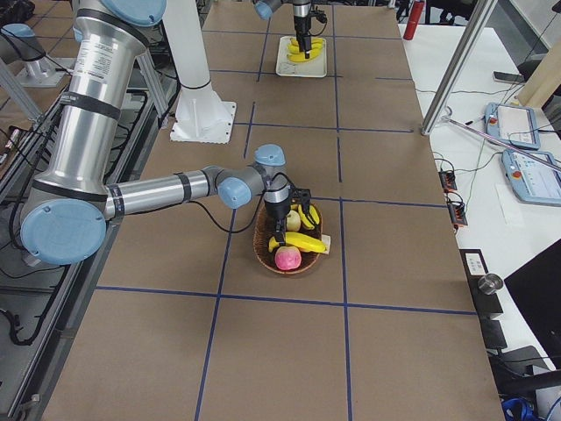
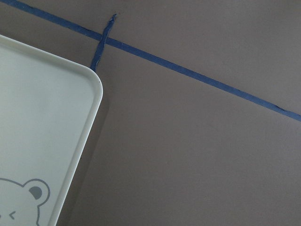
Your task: Transfer all bananas from basket to plate
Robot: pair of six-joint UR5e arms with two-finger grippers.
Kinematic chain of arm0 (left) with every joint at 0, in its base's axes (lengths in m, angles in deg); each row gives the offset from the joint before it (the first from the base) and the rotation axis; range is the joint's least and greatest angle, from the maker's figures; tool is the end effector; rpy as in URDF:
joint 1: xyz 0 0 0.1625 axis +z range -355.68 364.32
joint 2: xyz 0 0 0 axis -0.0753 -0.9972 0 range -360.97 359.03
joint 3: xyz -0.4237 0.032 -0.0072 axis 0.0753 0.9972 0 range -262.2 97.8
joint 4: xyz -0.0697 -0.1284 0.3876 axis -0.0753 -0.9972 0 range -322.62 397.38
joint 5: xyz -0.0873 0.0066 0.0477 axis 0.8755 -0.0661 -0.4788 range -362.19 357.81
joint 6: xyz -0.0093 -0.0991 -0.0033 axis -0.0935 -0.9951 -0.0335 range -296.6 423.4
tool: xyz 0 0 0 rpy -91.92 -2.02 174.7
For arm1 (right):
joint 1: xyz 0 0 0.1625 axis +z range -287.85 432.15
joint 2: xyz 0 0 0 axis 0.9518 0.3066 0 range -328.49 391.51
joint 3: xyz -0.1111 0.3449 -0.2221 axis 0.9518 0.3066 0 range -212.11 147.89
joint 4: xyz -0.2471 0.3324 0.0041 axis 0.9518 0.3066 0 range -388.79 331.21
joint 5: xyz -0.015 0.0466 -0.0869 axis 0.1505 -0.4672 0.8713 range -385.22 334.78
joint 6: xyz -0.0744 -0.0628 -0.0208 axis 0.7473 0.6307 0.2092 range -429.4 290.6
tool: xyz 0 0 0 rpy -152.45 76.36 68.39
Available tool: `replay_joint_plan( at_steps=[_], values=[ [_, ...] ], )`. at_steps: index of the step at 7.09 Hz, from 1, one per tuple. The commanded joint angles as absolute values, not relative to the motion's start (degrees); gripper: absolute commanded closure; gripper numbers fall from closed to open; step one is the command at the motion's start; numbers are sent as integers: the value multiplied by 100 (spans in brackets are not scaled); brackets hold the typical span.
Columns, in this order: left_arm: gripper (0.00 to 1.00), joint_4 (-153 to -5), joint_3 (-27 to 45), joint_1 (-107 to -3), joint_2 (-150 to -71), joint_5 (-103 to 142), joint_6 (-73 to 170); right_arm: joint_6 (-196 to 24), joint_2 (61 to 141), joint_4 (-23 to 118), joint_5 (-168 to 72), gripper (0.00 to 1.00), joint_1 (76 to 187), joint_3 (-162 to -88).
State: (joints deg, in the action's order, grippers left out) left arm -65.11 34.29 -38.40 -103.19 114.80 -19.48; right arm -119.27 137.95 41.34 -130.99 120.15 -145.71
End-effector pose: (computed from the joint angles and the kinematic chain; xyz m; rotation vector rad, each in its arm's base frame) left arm 0.3279 -0.4227 0.3105 -0.0289 0.9838 -0.3604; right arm -0.1895 -0.3692 0.5613 0.1320 -0.5248 0.0692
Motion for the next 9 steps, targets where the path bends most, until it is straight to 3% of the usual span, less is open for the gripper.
replay_joint_plan(
  at_steps=[1, 5, 9],
  values=[
    [0, -6510, 3417, -3840, -10319, 11479, -1948, -11923, 13785, 4134, -13323, 99, 12040, -14654],
    [0, -6510, 3452, -3840, -10319, 11479, -1956, -11284, 13716, 5012, -15297, 100, 13778, -16110],
    [0, -7331, 3287, -3526, -10546, 11445, -2507, -12585, 11322, 4830, -16127, 100, 12976, -15763]
  ],
)
